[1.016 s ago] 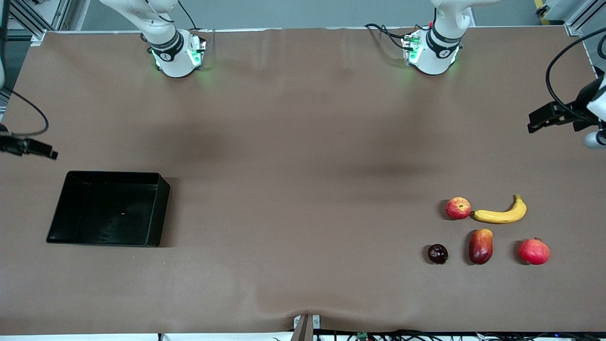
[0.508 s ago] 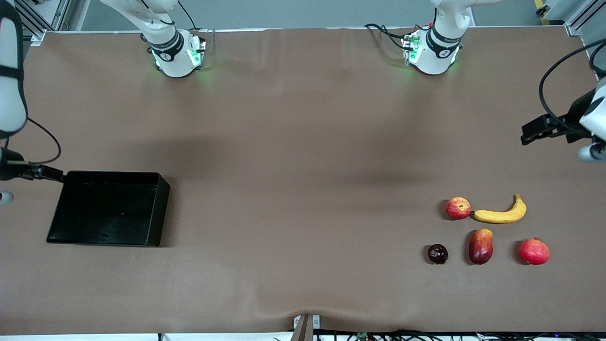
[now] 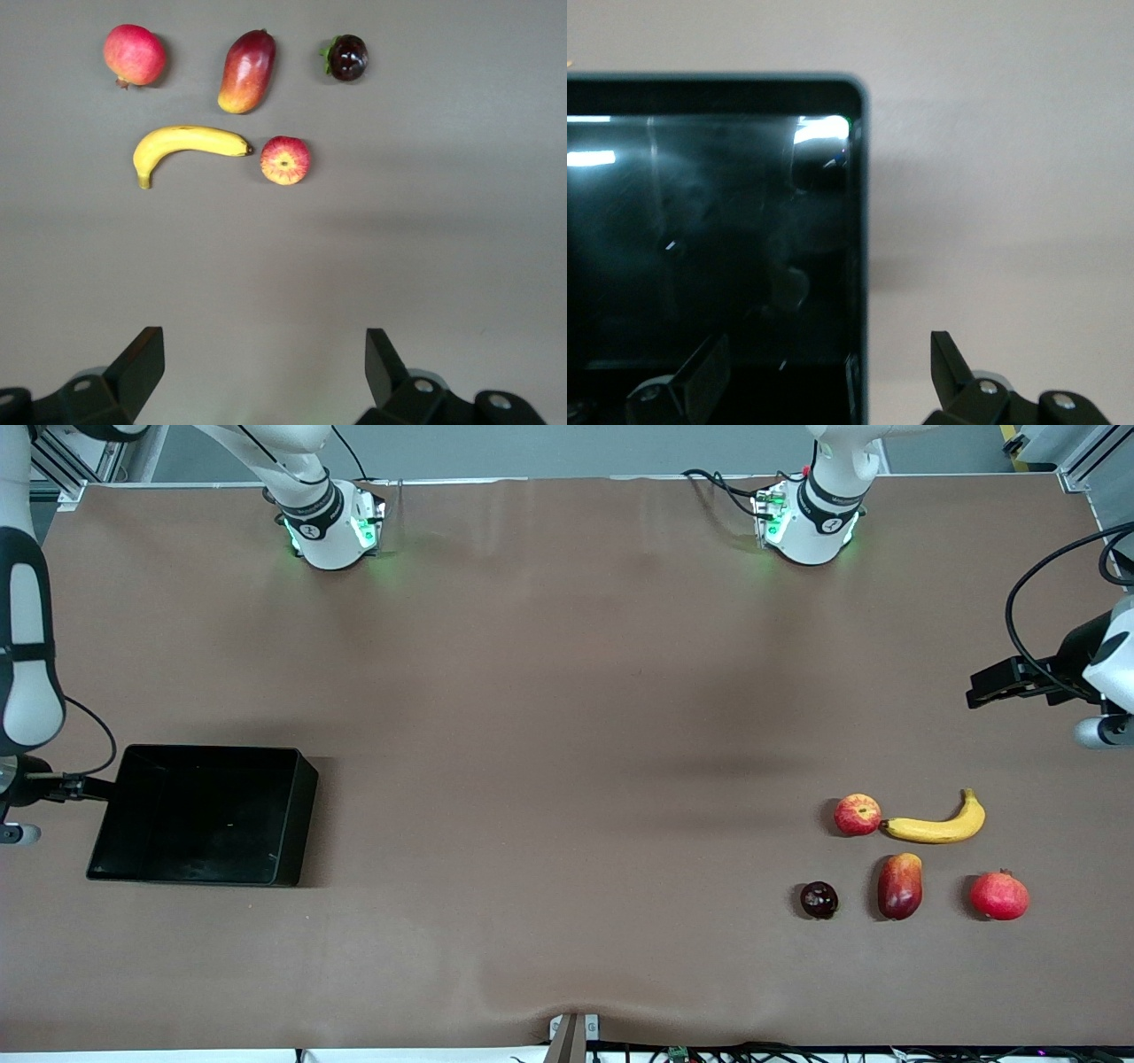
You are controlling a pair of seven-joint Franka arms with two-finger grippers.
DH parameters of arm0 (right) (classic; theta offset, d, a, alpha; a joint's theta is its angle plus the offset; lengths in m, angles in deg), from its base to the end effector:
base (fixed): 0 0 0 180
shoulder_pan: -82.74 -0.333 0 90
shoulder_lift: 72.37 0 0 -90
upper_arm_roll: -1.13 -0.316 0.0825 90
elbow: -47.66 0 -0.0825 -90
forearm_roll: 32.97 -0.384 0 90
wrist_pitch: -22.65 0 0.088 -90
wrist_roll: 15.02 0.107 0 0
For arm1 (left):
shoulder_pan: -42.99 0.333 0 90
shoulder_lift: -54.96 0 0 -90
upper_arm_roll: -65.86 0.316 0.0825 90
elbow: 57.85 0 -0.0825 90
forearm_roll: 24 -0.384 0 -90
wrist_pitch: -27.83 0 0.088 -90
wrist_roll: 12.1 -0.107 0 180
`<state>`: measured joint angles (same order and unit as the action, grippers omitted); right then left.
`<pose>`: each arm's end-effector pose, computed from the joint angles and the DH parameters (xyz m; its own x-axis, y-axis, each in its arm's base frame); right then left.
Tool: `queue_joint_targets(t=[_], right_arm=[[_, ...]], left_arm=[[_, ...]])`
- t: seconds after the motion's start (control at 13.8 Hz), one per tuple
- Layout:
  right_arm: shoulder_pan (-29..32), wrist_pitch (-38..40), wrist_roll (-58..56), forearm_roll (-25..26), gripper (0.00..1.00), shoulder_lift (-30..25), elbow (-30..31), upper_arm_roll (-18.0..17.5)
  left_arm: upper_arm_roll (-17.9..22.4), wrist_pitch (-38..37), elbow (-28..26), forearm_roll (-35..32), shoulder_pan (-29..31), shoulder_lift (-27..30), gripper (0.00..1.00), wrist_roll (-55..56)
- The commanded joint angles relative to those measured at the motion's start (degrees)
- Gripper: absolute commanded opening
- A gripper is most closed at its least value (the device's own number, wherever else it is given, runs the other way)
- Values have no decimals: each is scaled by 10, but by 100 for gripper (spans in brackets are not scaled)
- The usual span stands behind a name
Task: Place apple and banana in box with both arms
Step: 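Reach the right gripper down to the black tray's rim and grasp it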
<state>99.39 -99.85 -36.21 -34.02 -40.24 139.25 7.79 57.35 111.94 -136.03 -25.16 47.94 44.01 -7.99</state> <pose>0.6371 -0.2622 0.3054 0.9990 -0.0305 -0.0333 -0.0292 -0.9989 0.0369 0.6010 -0.0258 0.6027 0.9962 0.0122 -0.0858 0.0124 -0.9999 0.0017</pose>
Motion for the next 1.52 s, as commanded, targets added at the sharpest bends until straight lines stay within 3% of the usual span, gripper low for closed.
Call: queue_joint_targets(t=[0.0, 0.15, 0.44, 0.51, 0.58, 0.65, 1.45], right_arm=[[35, -37, -42, -12, 100, 52, -24, -10], [36, -37, -45, -43, 100, 61, -19, -10], [37, -39, -47, -47, 100, 74, -17, -10], [36, -39, -57, -47, 75, 76, -17, -10], [35, -40, -80, -47, 29, 77, -17, -10], [34, -40, -93, -47, 0, 77, -17, -10], [23, -23, -83, -49, 0, 61, -18, -15]], left_arm=[[-2, -8, 8, -2, 1, -2, 100, -4], [-1, -10, 8, -2, 8, 0, 100, -4], [7, -13, 7, -2, 12, 1, 100, -4], [6, -13, 7, -2, 16, 1, 100, -5], [6, -13, 7, -2, 16, 1, 100, -5], [6, -13, 7, -2, 17, 1, 100, -5], [6, -13, 7, -1, 22, 1, 100, -6]])
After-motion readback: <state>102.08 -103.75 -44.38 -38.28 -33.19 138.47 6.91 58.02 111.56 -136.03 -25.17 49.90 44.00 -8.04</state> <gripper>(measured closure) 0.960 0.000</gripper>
